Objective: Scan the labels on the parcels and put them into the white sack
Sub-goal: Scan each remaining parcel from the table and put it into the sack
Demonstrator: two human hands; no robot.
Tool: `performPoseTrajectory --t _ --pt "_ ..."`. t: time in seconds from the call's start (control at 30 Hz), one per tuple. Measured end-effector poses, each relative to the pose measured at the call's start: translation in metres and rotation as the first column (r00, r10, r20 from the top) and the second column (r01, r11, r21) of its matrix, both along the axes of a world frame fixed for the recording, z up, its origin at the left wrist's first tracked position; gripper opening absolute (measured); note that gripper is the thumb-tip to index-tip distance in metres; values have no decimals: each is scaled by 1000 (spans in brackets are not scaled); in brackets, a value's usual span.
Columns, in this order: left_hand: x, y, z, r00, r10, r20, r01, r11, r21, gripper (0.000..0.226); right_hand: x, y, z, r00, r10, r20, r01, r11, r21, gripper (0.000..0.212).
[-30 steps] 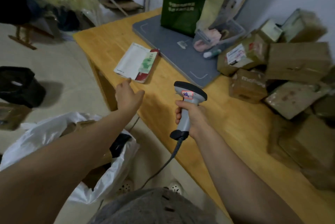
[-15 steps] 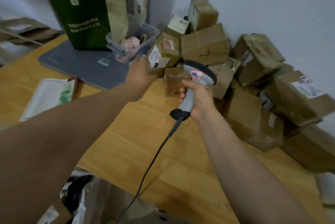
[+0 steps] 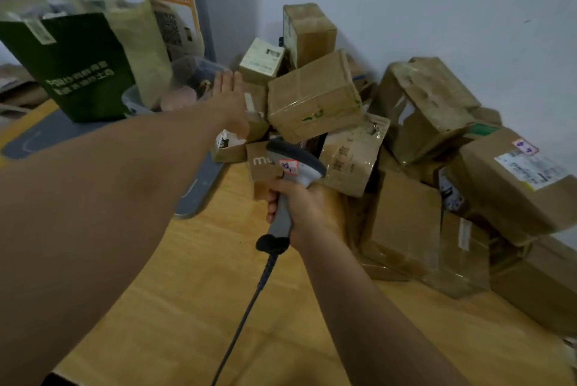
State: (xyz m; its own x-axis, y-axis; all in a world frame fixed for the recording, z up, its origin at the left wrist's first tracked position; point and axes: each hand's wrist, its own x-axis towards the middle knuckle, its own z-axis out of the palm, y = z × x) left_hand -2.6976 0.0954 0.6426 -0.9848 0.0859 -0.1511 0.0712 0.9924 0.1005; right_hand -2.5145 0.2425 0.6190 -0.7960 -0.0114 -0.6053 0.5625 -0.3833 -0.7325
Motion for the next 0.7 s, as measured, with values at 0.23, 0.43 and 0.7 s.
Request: performPoseTrajectory --t 0.23,0.43,0.7 --pt "9 2 5 996 -30 -85 27 999 -37 125 -6 0 5 999 -11 -36 12 999 37 13" --pt "83 -24 -4 978 -38 -205 75 982 175 118 16 -11 12 998 -41 -41 44 997 69 18" --pt "200 -59 -15 859 -476 -189 458 879 -131 116 76 -14 -10 993 -114 33 110 987 114 15"
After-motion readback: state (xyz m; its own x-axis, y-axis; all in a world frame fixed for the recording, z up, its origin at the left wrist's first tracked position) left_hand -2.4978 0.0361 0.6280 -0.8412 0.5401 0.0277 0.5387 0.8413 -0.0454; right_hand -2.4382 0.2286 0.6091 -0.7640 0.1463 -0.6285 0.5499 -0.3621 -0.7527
